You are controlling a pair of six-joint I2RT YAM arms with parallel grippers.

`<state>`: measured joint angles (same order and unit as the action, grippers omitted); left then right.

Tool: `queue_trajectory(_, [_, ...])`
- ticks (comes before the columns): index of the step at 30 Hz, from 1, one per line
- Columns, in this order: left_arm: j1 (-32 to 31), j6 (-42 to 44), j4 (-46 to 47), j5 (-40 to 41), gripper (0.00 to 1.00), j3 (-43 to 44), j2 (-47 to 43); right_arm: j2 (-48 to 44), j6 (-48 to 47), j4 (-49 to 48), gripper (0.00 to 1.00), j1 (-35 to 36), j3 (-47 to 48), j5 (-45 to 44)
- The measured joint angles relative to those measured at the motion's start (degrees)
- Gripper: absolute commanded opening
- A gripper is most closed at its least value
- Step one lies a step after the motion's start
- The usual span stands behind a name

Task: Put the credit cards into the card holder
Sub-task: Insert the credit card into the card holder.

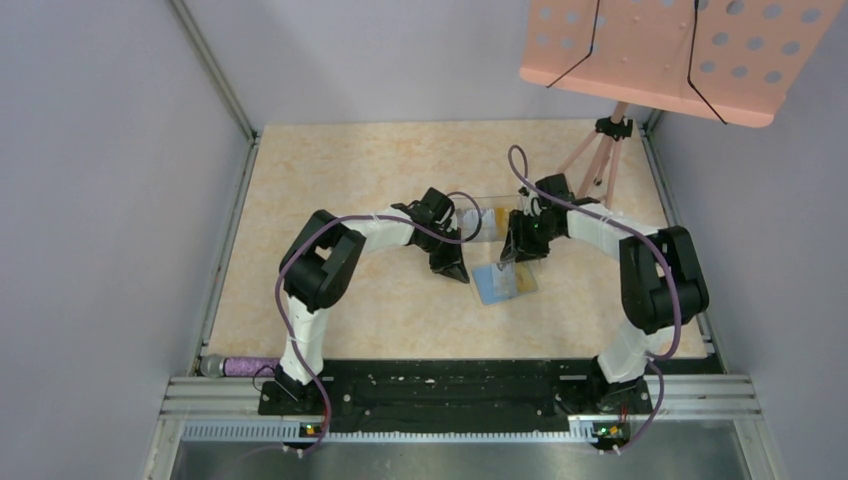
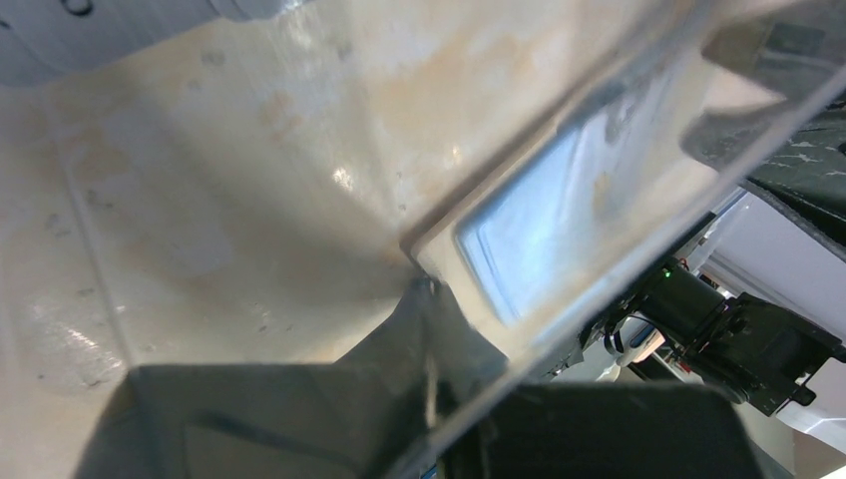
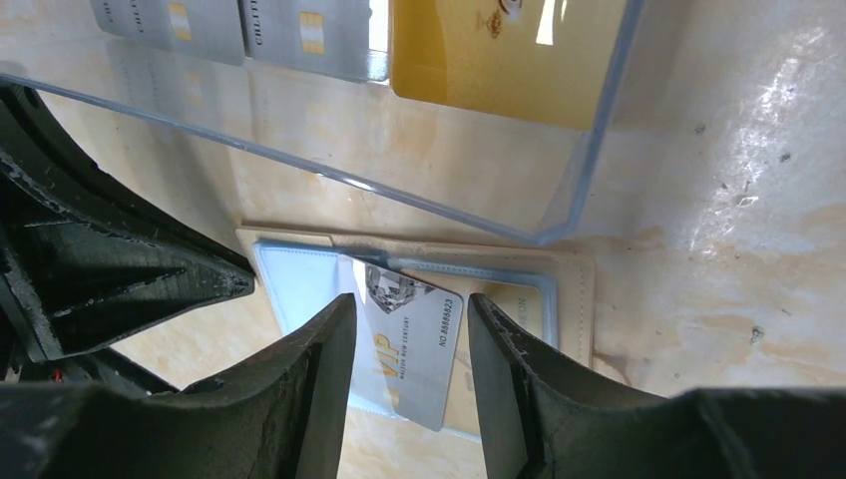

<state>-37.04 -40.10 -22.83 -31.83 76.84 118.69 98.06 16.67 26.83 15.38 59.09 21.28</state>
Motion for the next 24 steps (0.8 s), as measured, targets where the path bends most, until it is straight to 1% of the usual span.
queue_trajectory(7, [0.0,0.1,0.0,0.0,0.00,0.0,0.0,0.6,-0.9,-0.7,0.46,1.5,1.5,1.6])
queue_trajectory(15, [0.0,0.3,-0.2,0.0,0.00,0.0,0.0,4.8,-1.0,-1.6,0.46,4.9,4.5,1.9])
queue_trajectory(17, [0.0,0.3,-0.2,0.0,0.00,0.0,0.0,5.6,-1.1,-1.2,0.45,5.2,4.8,1.5])
queue_trajectory(18, [0.0,0.4,-0.2,0.0,0.00,0.0,0.0,5.7,-1.2,-1.2,0.43,5.4,4.8,1.2])
queue_trajectory(20, [-0.1,0.4,-0.3,0.0,0.00,0.1,0.0,5.8,-1.4,-1.0,0.32,5.6,4.8,0.9])
queue_trajectory(24, [-0.1,0.5,-0.4,0.0,0.00,0.1,0.0,6.0,-1.8,-0.3,0.20,6.1,4.8,1.0])
